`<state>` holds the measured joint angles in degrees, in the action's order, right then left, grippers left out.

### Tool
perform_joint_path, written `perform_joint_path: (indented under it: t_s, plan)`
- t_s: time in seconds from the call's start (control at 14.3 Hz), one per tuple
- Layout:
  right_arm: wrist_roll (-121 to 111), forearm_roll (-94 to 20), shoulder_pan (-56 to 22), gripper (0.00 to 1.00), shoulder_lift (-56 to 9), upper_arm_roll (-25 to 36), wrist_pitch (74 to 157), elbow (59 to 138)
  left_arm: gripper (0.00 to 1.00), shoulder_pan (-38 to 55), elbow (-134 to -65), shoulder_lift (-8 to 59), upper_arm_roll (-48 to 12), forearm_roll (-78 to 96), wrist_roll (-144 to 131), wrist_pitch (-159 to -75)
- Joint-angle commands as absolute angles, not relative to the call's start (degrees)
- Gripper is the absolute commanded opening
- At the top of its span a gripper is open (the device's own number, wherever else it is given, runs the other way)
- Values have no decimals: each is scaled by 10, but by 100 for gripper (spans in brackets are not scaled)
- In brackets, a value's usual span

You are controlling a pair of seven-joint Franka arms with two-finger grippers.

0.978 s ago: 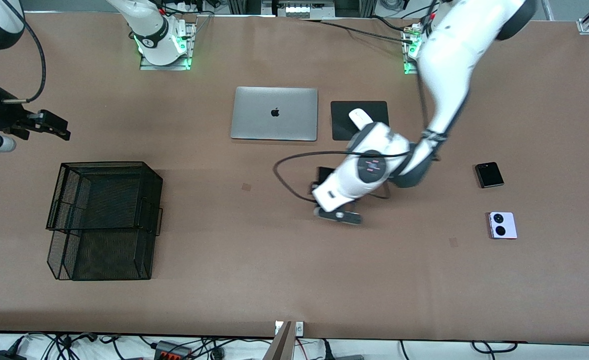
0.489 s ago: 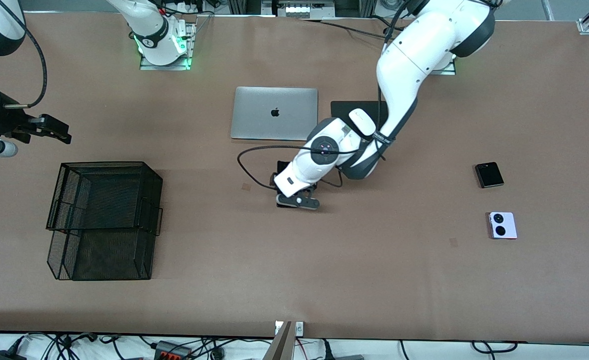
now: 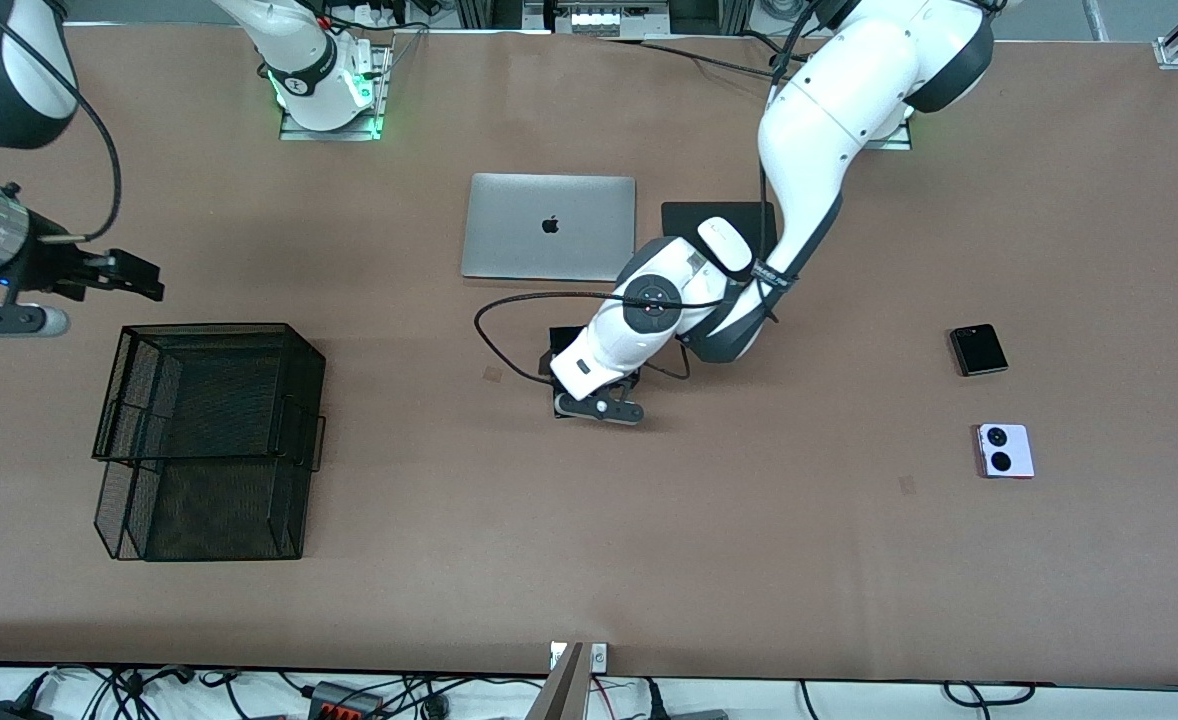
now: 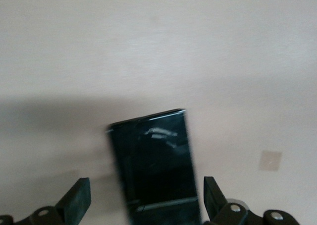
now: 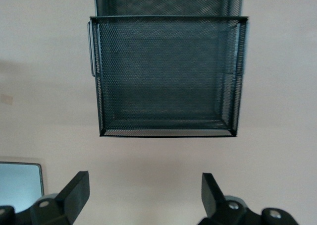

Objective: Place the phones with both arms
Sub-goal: 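Carry the black phone to the table middle and release it, then grasp the black phone with the right gripper while the left gripper reaches the white phone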

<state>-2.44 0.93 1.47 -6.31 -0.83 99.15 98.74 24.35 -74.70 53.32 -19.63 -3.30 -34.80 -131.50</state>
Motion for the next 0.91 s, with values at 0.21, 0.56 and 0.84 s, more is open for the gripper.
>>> perform_joint_path:
  t_s: [0.21,0.56,0.84]
  plan:
    - [-20,-4,-96,100,-128,-11,1041,973,100,118,-754,446,-172,-139,-349,-1067]
    - [-18,-15,-222,100,-208,-11,1130,955,100,-38,-757,451,-171,-145,-237,-1006]
    - [54,-17,-300,100,-308,-11,1185,887,100,-164,-758,467,-165,-176,-72,-1061]
